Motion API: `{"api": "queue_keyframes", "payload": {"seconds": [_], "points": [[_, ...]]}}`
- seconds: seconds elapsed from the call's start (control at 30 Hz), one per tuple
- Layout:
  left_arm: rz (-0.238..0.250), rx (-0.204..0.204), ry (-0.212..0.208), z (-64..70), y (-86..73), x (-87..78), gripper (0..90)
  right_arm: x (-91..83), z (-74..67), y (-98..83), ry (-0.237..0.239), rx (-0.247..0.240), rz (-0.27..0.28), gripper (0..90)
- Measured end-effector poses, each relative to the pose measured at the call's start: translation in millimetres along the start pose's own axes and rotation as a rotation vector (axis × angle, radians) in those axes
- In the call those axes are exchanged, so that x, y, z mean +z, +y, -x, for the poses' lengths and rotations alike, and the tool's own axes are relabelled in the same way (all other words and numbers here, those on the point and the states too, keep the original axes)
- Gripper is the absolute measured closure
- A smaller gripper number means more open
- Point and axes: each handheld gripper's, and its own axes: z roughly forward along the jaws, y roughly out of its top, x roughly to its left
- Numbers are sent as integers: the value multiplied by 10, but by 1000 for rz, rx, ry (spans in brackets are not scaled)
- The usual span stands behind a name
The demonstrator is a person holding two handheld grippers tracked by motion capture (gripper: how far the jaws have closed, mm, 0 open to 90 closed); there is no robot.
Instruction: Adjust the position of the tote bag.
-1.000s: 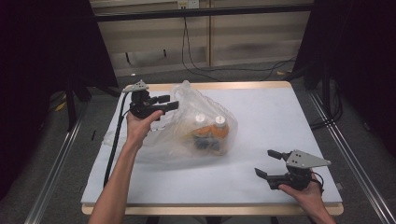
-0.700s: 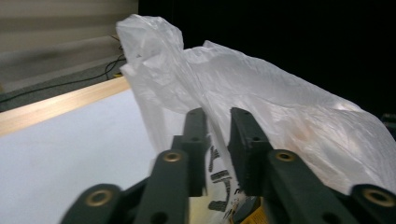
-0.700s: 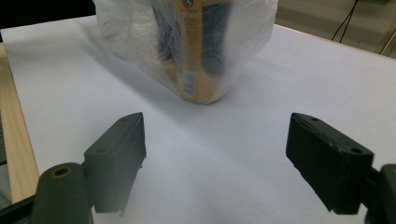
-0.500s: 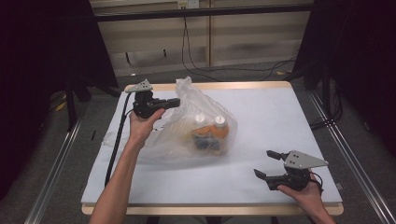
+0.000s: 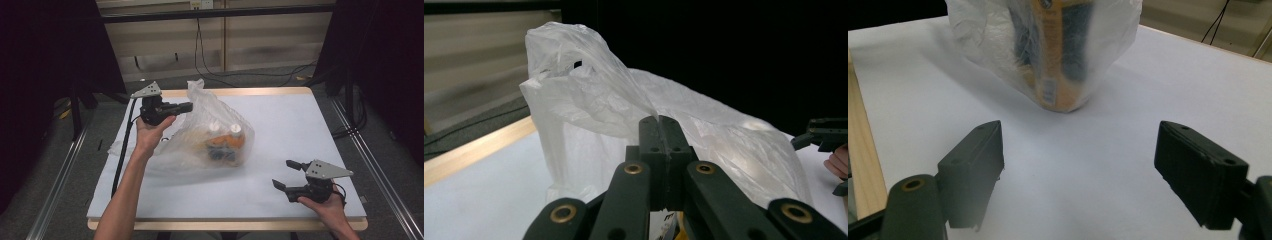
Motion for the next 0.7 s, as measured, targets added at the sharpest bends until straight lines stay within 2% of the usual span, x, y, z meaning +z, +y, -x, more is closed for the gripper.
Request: {"api": "queue_keyframes", "payload": {"seconds": [0.17, 0.2, 0.27, 0.43, 0.47, 0.53, 0.7], "points": [[19, 16, -7, 52, 99, -32, 900, 22, -3, 132, 2, 6, 39, 206], [31, 22, -15, 95, 146, -42, 900, 34, -9, 168, 8, 3, 42, 214], [33, 48, -18, 148, 206, -49, 900, 57, -19, 242, 19, -1, 46, 235], [53, 75, -33, 249, 345, -70, 900, 156, -6, 461, 49, 11, 66, 314], [65, 81, -40, 285, 410, -85, 900, 178, 0, 512, 63, 13, 69, 324], [77, 89, -43, 324, 467, -85, 900, 219, 5, 632, 59, 7, 79, 353], [86, 104, -60, 418, 573, -34, 900, 393, 22, 1010, 84, 2, 141, 408]]}}
